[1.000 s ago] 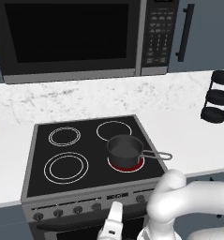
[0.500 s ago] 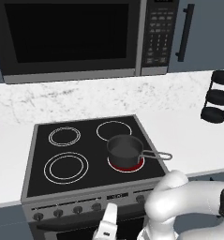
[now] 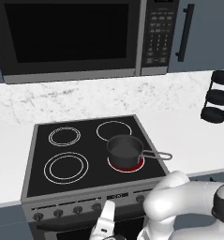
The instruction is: Turn off the front right burner of the stove.
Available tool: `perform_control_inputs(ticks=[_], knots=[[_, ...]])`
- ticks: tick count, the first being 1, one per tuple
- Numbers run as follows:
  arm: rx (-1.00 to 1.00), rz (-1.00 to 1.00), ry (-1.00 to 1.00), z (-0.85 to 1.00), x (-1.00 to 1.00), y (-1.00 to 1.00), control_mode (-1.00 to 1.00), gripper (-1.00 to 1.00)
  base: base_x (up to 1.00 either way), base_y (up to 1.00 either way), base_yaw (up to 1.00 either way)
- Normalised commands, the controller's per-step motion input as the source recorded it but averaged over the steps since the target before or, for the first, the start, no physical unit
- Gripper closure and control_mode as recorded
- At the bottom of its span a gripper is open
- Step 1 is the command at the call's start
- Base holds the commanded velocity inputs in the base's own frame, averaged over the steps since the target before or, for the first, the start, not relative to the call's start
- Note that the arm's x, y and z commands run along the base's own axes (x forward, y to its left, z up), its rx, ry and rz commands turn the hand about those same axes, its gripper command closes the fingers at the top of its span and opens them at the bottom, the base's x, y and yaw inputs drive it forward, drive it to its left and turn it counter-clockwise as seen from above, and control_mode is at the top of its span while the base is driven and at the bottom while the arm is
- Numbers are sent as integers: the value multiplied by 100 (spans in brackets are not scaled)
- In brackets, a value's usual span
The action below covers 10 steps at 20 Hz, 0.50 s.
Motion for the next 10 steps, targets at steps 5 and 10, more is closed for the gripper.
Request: perform_control_inputs(ticks=[5, 10], knots=[[0, 0, -5, -19, 1, 0, -100, -100, 0, 0, 0], [0, 0, -7, -25, 2, 0, -100, -100, 0, 0, 0]])
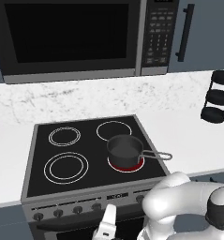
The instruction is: Turn off the front right burner of the stove.
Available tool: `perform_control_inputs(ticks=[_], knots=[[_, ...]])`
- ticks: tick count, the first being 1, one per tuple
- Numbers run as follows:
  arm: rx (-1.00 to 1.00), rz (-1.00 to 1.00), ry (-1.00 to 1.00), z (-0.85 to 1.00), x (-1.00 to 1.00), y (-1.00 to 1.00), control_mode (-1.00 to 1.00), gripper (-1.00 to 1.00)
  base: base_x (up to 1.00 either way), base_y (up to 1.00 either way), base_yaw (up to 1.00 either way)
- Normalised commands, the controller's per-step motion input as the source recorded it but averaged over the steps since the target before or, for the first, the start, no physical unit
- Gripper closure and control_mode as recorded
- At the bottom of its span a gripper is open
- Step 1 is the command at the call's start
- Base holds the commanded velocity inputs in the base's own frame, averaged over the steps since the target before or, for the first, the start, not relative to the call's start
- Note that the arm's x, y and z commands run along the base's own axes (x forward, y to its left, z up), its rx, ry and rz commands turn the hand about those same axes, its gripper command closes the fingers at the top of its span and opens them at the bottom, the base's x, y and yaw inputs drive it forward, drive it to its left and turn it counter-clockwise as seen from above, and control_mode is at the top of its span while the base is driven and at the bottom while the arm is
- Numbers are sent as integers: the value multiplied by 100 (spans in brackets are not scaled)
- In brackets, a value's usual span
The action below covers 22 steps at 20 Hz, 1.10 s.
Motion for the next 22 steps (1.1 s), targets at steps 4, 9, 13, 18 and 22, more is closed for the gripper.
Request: perform_control_inputs(ticks=[4, 9, 13, 18, 22], knots=[[0, 0, -7, -18, 10, 0, -100, -100, 0, 0, 0], [0, 0, -3, -13, 15, 0, -100, -100, 0, 0, 0], [0, 0, -1, -12, 17, 9, -100, -100, 0, 0, 0], [0, 0, -2, -13, 9, 6, -100, -100, 0, 0, 0], [0, 0, -4, -27, 14, 4, -100, -100, 0, 0, 0]])
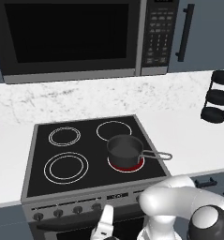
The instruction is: Turn off the front right burner of the stove.
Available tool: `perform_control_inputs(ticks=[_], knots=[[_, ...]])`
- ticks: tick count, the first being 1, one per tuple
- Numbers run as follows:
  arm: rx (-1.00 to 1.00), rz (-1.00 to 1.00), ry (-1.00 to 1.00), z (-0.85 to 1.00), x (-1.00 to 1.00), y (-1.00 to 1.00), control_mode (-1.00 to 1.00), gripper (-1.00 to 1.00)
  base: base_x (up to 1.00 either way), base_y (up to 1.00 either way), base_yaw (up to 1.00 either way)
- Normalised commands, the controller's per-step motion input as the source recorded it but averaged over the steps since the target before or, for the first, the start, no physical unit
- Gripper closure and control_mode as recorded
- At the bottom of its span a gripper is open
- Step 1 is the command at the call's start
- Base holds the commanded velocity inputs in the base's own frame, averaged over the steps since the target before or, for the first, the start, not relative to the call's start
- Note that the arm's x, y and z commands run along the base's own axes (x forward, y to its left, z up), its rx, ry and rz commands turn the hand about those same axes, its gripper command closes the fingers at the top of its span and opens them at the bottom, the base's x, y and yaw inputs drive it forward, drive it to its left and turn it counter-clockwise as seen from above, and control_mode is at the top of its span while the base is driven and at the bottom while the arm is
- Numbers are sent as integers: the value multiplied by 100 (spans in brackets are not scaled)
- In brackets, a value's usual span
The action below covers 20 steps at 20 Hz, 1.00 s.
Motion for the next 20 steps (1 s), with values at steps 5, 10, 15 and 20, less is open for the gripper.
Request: perform_control_inputs(ticks=[5, 10, 15, 20], knots=[[0, 0, -4, -23, 15, 13, -100, -100, 0, 0, 0], [0, 0, -3, -21, 12, 25, -100, -100, 0, 0, 0], [0, 0, -1, -12, 4, 19, -100, -100, 0, 0, 0], [0, 0, 0, -2, 0, 0, -100, -100, 0, 0, 0]])
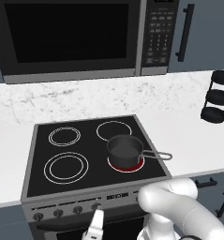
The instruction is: Turn off the front right burner of the stove.
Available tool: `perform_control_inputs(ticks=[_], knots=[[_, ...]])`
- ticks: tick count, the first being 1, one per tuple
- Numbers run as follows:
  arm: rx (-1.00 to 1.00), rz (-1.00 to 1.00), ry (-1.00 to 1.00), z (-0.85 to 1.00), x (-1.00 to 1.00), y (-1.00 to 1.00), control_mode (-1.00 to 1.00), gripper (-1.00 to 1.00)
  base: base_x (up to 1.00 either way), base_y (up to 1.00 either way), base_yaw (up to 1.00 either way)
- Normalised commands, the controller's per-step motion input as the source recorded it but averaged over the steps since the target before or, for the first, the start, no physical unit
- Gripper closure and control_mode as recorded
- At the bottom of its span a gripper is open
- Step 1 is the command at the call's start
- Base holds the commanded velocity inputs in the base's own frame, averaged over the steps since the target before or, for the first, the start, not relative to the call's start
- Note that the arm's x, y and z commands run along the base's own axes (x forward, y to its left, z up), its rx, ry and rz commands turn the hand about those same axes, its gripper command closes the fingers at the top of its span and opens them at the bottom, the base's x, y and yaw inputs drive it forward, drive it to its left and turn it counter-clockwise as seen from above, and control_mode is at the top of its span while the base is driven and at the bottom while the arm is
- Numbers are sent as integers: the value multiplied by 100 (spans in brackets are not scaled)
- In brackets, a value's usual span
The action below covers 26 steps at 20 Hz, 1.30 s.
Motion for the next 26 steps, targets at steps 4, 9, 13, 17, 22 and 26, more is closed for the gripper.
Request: perform_control_inputs(ticks=[4, 9, 13, 17, 22, 26], knots=[[0, 0, 0, 0, 16, 0, -100, -100, 0, 0, 0], [0, 0, 0, 0, 29, 0, -100, -100, 0, 0, 0], [0, 0, 0, -1, 14, -4, -100, -100, 0, 0, 0], [0, 0, 0, -16, 0, 0, -100, -100, 0, 0, 0], [-1, 0, 0, -14, 0, 0, -100, -100, 0, 0, 0], [0, 2, -5, 0, -18, -15, -100, -100, 0, 0, 0]])
